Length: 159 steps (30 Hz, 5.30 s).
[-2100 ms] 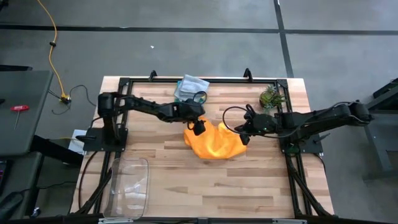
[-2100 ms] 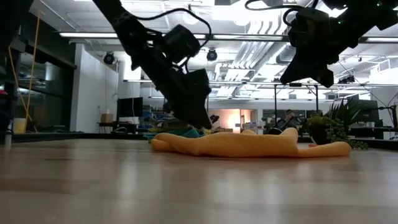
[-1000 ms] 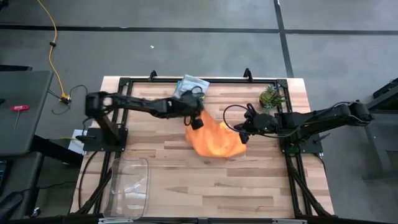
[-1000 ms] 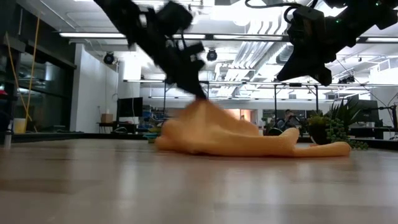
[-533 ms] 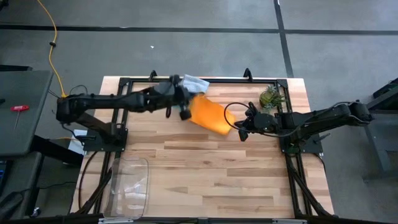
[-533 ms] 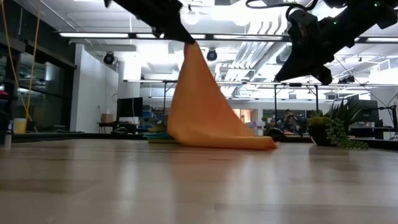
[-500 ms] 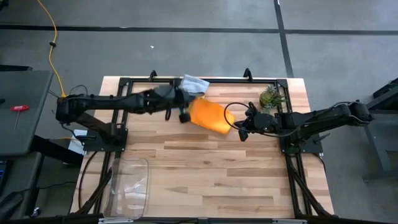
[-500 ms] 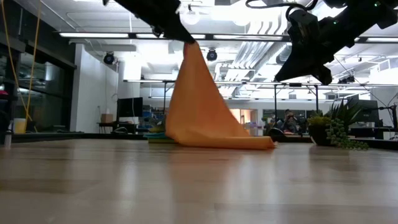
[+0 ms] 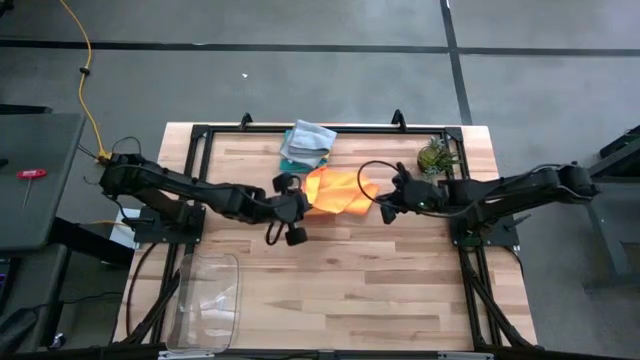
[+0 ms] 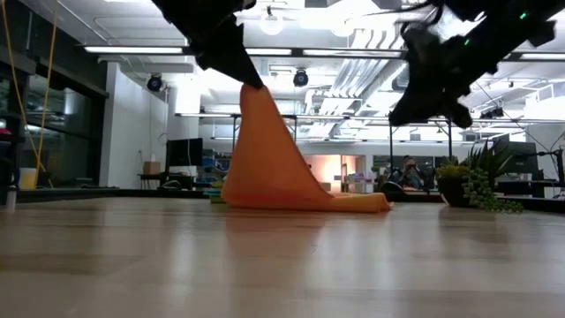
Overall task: Fold microfiber towels
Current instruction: Fold the orange microfiber towel
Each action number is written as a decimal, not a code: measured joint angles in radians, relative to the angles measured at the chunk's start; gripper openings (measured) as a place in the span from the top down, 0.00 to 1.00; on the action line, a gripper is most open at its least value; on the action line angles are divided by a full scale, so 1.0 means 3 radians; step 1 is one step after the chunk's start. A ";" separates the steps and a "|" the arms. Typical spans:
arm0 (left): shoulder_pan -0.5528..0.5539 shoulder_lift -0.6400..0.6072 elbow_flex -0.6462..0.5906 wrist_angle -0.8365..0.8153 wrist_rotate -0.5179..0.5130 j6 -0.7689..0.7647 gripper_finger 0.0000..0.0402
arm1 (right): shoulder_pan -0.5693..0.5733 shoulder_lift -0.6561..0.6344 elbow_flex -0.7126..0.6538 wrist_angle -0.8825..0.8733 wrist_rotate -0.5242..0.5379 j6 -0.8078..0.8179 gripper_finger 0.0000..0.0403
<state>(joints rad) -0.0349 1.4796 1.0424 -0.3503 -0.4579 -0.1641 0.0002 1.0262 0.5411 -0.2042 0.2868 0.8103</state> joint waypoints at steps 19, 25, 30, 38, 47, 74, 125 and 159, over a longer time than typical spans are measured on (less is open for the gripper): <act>0.0167 -0.0130 0.0004 0.0019 0.0043 -0.0152 1.00 | -0.1127 0.1480 0.0000 0.0402 -0.0210 0.0446 0.51; 0.0184 -0.0130 0.0004 0.0023 0.0116 -0.0151 1.00 | -0.1136 0.1594 0.0006 0.0529 -0.0207 0.0439 0.56; 0.0222 -0.0130 0.0004 0.0033 0.0095 -0.0152 1.00 | -0.1137 0.1599 0.0006 0.0527 -0.0242 0.0362 0.66; 0.0325 -0.0130 0.0004 0.0033 0.0095 -0.0228 1.00 | -0.1138 0.1604 0.0005 0.0531 -0.0356 0.0362 0.88; 0.0382 -0.0130 0.0003 0.0034 0.0168 -0.0230 1.00 | -0.1136 0.1608 -0.0003 0.0553 -0.0252 0.0442 0.99; 0.0624 -0.1474 0.0003 -0.0641 -0.0237 -0.0144 1.00 | -0.0680 -0.0861 0.0296 0.0123 -0.0631 -0.0749 1.00; -0.0730 -0.1512 -0.1546 -0.0288 -0.0382 -0.1856 1.00 | 0.0908 0.0365 0.1128 -0.1788 -0.0261 0.0300 1.00; 0.0688 -0.1069 -0.1668 0.0049 -0.0431 -0.1333 1.00 | -0.0374 0.1568 0.1127 -0.1816 0.0028 0.0525 1.00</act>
<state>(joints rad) 0.1716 1.1588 0.5419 -0.3357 -0.5873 -0.5641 -0.1120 1.4964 0.8791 -0.7489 0.2952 0.9676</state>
